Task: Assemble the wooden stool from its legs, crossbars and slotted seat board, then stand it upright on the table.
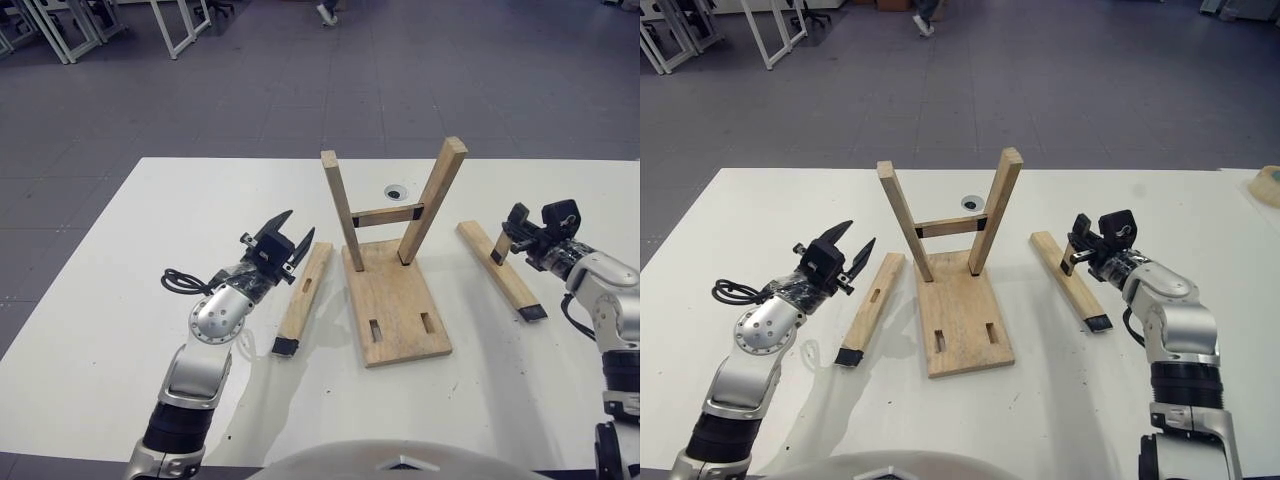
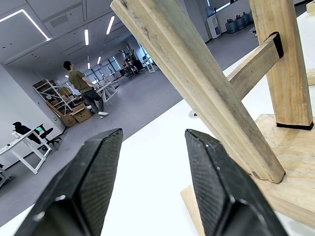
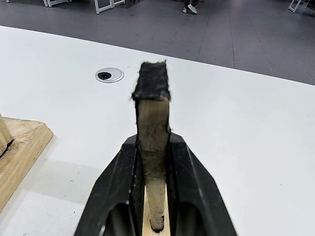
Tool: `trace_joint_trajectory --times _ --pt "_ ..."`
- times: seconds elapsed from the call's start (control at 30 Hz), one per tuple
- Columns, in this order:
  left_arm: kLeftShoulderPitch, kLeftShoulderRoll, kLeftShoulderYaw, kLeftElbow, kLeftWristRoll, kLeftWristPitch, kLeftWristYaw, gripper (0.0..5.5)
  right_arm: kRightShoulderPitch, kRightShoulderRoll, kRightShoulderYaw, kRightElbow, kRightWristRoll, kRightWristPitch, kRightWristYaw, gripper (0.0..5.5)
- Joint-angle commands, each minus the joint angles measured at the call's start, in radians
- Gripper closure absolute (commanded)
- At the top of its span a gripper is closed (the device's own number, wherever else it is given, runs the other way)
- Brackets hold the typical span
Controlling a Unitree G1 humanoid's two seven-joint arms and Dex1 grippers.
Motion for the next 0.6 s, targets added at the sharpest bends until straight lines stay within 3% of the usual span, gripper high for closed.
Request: trace_joint_trajectory --times 0.03,0.13,0.33,0.47,0.6 --pt "0.003 0.0 0.003 0.014 0.012 0.0 0.003 3.18 -0.017 0.011 -0.026 0.017 0.013 0.038 0.002 5.1" --pt "0.006 0.001 0.008 0.018 0.01 -0.001 0.002 3.18 -0.04 0.007 -0.045 -0.008 0.019 0.044 -0.003 5.1" --pt "0.008 0.002 0.013 0.021 0.013 0.005 0.005 3.18 -0.208 0.003 -0.122 -0.129 0.078 0.138 -0.077 3.8" --pt "0.017 -0.001 0.01 0.023 0.019 0.002 0.009 3.18 -0.437 0.045 -0.12 -0.059 0.067 0.107 -0.151 3.8" --pt "0.006 -0.003 0.01 0.029 0.022 0.004 0.006 3.18 -0.507 0.085 -0.067 0.157 0.002 -0.037 -0.131 3.8"
